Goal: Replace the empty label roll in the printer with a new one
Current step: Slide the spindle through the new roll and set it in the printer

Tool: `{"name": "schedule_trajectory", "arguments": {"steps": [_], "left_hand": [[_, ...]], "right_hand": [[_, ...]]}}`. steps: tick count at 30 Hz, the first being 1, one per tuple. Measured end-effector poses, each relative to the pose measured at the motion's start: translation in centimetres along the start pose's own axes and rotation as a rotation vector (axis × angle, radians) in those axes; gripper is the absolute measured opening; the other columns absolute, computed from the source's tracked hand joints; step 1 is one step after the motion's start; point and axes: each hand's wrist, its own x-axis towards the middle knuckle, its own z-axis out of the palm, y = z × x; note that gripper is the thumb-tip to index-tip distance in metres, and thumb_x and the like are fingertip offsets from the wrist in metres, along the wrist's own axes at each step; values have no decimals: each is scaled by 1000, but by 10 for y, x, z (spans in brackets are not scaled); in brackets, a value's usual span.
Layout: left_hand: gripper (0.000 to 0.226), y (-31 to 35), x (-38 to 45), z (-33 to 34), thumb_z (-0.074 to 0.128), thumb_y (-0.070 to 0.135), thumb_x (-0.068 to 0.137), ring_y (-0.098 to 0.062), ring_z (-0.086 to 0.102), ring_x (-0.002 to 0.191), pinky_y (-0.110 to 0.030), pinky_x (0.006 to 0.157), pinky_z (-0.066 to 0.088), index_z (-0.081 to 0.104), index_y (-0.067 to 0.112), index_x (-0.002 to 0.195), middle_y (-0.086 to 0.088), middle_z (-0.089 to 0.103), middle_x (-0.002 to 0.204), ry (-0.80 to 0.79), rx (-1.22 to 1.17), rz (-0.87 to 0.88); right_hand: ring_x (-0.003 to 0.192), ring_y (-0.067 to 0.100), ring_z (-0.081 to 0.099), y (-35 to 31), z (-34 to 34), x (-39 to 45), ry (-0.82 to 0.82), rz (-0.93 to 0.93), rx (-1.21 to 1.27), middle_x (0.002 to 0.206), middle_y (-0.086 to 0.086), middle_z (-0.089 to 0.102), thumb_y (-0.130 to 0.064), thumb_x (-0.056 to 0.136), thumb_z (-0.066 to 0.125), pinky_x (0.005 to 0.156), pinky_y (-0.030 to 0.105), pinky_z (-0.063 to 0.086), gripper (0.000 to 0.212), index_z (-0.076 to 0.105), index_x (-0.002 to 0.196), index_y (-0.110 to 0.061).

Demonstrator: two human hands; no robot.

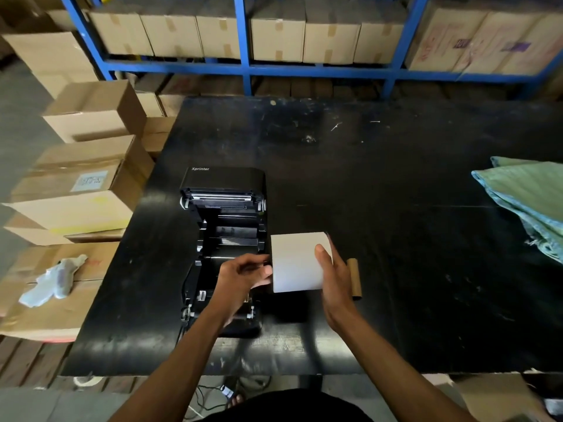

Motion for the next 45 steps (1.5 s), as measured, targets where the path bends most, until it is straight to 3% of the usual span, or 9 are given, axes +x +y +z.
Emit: {"name": "schedule_trajectory", "arguments": {"steps": [12,14,18,21,23,30,36,39,45], "left_hand": [[26,23,-19,-44,50,22,103,-21,72,102,-25,83,59,70,11,116,-8,76,110,-3,165,11],[36,26,-25,-47,43,33,105,-16,71,105,-22,86,58,68,13,123,-6,75,114,-4,149,-23],[60,35,-35,-56,34,68,94,-8,69,108,-27,92,53,64,29,128,7,74,117,1,147,-131],[71,43,-40,-71,39,88,74,-11,69,107,-33,87,56,61,43,124,13,72,116,-18,158,-203],[68,47,-42,-78,44,92,67,-16,66,109,-33,84,57,60,48,116,12,68,119,-37,171,-249],[43,43,-46,-88,56,59,91,-22,65,111,-46,82,62,60,31,123,1,66,119,154,66,-140],[32,27,-50,-96,59,47,94,-20,67,109,-44,76,62,59,29,120,-1,65,119,235,-67,-111],[31,23,-48,-101,61,49,92,-15,70,106,-38,76,62,62,31,118,-1,66,121,255,-106,-90],[21,23,-45,-106,58,49,95,-17,69,105,-35,73,62,60,34,110,-1,62,119,321,-50,-53]], "right_hand": [[95,-11,66,16,52,-19,-27,-65,-58,114,-23,66,-20,96,61,70,7,50,53,46,146,-24],[99,-8,66,20,62,-21,-36,-66,-74,120,-16,66,-22,95,62,74,9,52,54,44,146,-28],[126,12,55,31,83,-29,-63,-76,-144,141,4,55,-29,93,66,105,32,48,57,42,143,-44],[125,5,55,35,99,-34,-60,-135,-165,142,1,56,-34,87,69,100,19,48,58,42,134,-55],[129,7,53,38,109,-36,-86,-172,-189,144,-1,53,-39,84,68,106,29,46,58,42,131,-61],[140,19,38,55,133,-38,-147,-273,-312,148,1,40,-50,81,70,110,53,41,73,39,146,-42],[146,4,19,55,148,-41,-192,-306,-478,155,-10,30,-60,77,65,119,46,29,71,32,140,-60],[145,12,19,55,154,-42,-213,-305,-506,155,-4,20,-65,73,63,118,42,30,72,31,137,-65],[107,7,19,58,166,-34,-108,-305,-769,116,-8,20,-83,66,43,106,32,16,64,11,122,-84]]}}
